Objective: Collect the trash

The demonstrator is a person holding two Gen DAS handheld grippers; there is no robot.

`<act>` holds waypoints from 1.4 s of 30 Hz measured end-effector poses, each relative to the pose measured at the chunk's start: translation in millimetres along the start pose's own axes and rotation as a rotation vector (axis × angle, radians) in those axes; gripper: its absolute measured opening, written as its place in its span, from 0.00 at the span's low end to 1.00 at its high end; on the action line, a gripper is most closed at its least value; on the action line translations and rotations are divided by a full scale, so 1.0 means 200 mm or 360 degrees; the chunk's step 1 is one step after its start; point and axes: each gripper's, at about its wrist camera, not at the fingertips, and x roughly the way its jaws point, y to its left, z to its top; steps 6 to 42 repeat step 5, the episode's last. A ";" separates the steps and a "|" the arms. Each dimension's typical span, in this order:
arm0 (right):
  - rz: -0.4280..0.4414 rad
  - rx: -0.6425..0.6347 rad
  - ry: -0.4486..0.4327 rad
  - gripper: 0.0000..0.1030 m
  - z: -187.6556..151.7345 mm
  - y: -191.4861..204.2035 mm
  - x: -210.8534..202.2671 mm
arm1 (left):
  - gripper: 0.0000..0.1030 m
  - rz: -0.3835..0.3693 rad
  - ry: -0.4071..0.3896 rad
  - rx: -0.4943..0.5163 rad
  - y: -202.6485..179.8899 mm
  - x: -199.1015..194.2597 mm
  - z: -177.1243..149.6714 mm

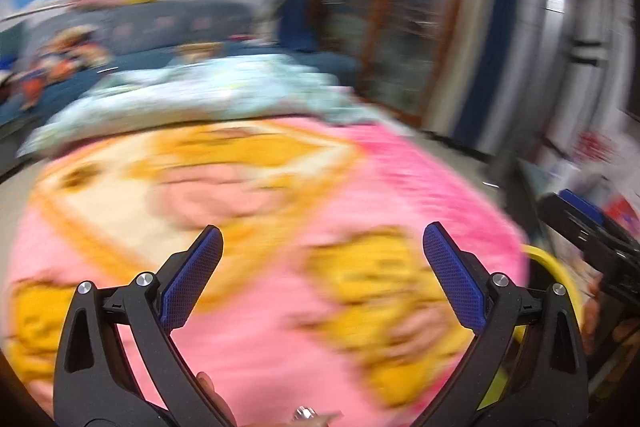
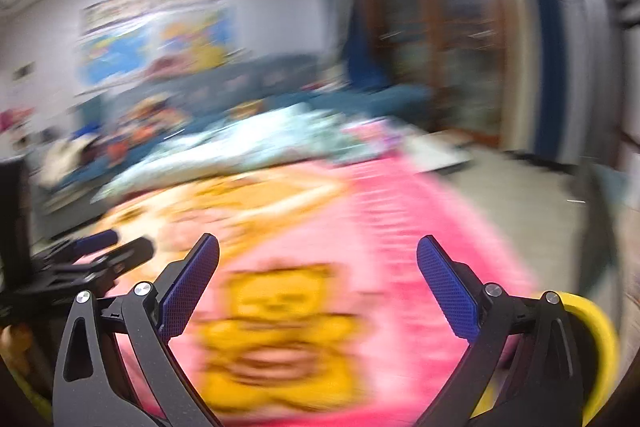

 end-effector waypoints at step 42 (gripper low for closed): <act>0.0483 -0.0178 0.0385 0.93 0.04 0.65 0.52 | 0.89 0.0707 0.0163 -0.0232 0.74 -0.20 -0.03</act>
